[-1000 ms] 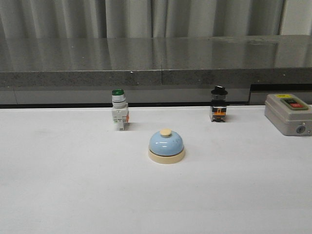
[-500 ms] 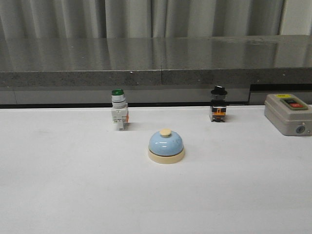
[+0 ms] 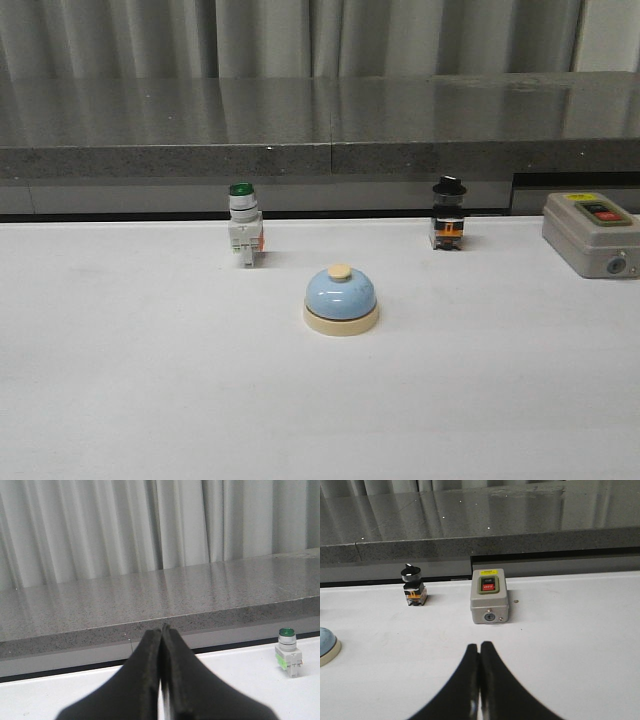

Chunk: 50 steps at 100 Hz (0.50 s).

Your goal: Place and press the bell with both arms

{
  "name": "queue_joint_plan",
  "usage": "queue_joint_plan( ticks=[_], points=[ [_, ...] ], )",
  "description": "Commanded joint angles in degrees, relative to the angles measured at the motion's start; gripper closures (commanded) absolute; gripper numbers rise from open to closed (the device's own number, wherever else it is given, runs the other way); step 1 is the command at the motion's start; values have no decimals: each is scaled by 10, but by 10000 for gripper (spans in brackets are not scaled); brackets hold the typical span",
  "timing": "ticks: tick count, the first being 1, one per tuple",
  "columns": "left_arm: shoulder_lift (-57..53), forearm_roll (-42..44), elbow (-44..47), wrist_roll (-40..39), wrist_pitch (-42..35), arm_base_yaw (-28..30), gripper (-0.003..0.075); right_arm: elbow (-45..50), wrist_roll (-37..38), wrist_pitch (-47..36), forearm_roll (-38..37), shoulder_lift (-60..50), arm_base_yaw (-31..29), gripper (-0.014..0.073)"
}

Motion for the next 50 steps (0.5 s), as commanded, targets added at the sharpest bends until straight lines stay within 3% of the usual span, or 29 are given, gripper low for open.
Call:
queue_joint_plan(
  ticks=[1, 50],
  points=[
    [-19, -2, 32, -3, -44, 0, 741, -11, -4, -49, 0, -11, -4, 658],
    [-19, -2, 32, -3, -44, 0, 741, -11, -4, -82, 0, -11, -4, 658]
  ],
)
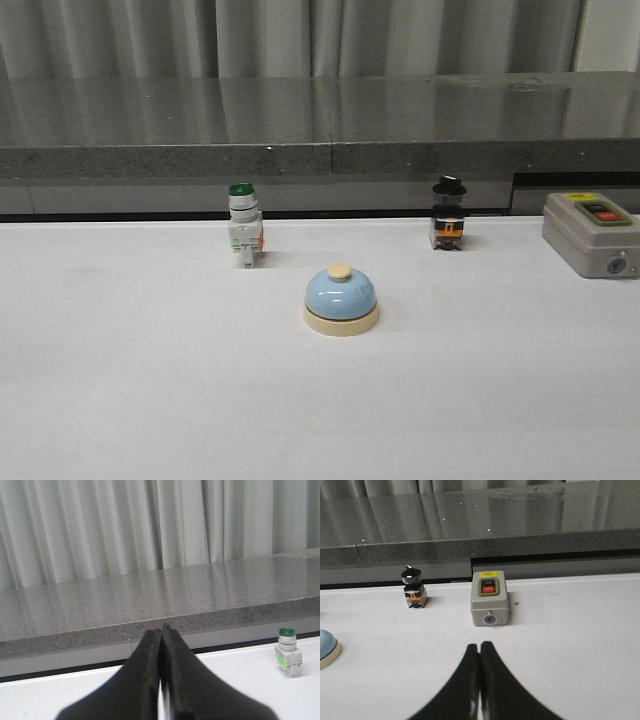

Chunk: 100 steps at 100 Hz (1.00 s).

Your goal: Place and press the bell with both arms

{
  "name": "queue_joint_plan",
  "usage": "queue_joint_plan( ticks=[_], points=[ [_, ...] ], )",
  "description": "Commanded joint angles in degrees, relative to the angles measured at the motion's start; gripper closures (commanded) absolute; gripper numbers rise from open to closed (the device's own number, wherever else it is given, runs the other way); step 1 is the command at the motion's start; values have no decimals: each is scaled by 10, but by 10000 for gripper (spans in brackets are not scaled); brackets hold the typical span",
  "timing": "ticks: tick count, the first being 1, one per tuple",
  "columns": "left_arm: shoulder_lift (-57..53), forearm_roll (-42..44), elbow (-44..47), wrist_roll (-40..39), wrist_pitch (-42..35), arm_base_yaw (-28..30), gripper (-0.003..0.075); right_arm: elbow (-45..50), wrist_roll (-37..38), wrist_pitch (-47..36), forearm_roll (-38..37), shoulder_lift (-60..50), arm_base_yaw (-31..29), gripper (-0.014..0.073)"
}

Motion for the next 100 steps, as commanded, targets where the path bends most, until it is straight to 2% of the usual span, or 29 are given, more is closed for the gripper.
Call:
queue_joint_plan(
  ticks=[1, 12, 23, 42, 75, 87, 100],
  points=[
    [-19, -2, 32, -3, -44, 0, 741, -11, -4, -80, 0, -11, -4, 658],
    [-19, -2, 32, -3, -44, 0, 741, -12, -4, -133, 0, -11, -4, 658],
    [-19, -2, 32, -3, -44, 0, 741, -34, -4, -129, 0, -7, -4, 658],
    [-19, -2, 32, -3, -44, 0, 741, -131, -4, -36, 0, 55, -2, 658],
    [-19, -2, 32, -3, -44, 0, 741, -367, -4, 250, 5, 305, -2, 658],
    [-19, -2, 32, -3, -44, 0, 741, -420, -4, 296, 5, 387, -2, 658],
    [-19, -2, 32, -3, -44, 0, 741, -446, -4, 302, 14, 453, -2, 658]
  ],
)
